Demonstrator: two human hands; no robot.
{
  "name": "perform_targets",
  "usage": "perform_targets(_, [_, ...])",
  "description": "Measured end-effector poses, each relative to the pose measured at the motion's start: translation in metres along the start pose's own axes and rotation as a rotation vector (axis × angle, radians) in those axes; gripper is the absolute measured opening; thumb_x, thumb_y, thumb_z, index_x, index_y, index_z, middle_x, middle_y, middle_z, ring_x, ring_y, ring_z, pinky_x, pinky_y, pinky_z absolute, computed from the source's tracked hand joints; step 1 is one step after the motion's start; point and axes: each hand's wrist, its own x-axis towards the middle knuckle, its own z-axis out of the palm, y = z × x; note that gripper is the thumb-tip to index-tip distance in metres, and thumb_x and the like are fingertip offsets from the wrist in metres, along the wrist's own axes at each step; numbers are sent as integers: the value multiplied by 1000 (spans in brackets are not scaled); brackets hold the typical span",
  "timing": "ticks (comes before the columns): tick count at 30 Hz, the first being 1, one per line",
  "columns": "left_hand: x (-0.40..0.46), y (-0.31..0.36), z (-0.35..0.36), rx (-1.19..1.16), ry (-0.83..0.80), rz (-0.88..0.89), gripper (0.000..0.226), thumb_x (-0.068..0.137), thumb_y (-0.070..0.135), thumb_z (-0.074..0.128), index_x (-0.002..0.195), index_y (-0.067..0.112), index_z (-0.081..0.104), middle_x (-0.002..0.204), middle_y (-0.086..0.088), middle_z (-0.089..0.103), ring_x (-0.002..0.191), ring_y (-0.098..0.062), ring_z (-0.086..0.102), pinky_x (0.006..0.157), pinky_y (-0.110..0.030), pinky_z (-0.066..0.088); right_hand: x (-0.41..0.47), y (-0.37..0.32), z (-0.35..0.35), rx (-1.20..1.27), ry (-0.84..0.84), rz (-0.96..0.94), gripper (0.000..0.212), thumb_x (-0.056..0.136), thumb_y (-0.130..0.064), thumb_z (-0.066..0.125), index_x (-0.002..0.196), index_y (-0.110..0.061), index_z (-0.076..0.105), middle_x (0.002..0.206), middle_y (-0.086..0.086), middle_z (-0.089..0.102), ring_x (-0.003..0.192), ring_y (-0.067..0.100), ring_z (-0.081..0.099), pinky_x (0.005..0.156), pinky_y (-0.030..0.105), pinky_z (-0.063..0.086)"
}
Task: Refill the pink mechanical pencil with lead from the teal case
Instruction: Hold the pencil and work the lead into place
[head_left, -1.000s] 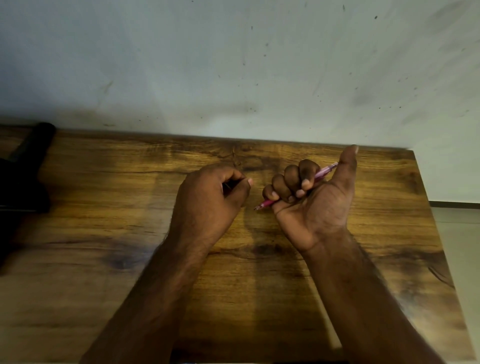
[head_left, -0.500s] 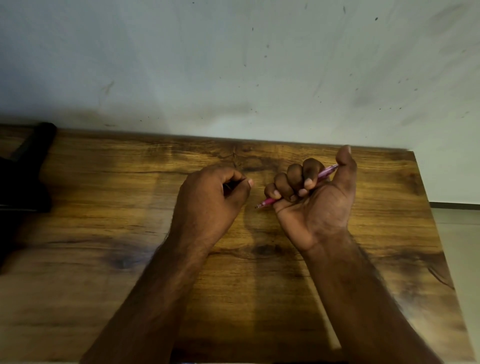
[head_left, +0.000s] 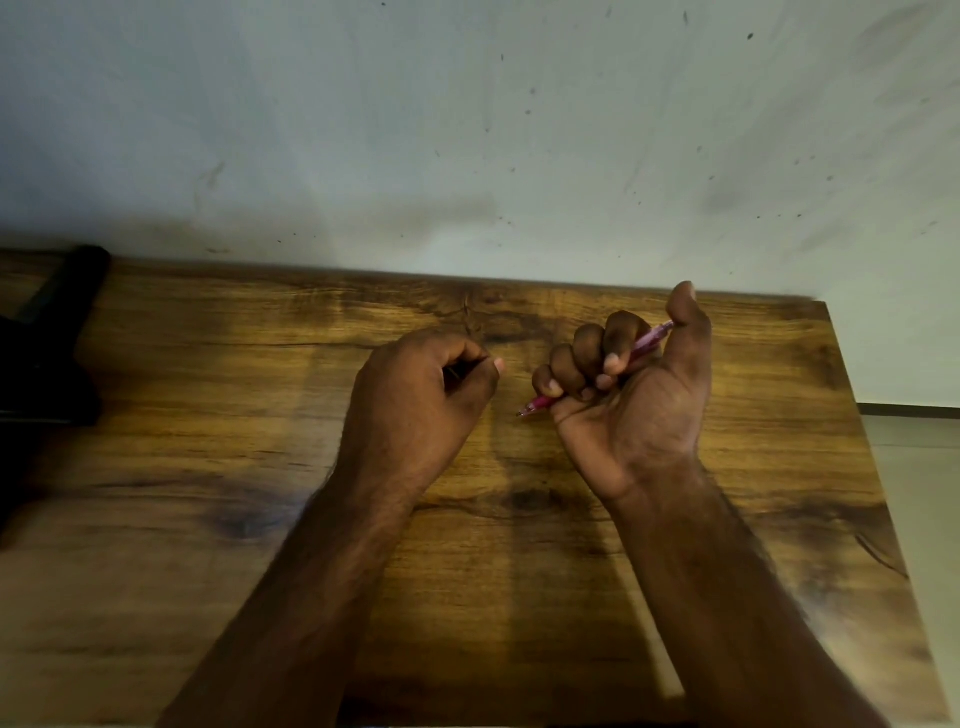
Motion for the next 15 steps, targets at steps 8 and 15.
perform_targets(8, [0,0,0,-1,-1,2,11,94,38,72,90,29,77,78,17,71,72,3,65,63,-20,53,0,1,1,-9,-10,7,71,102,-62,39,53,-11,43,49,2,26,50,18,22,56,34,31])
perform_targets(15, [1,-1,1,9,14,5,11,93,39,73,90,29,77,76,17,70,73,4,65,61,-17,51,1,1,0,-15,-16,-4,70,103,-60,38,54,-10,43,49,2,27,51,19,21,57,35,30])
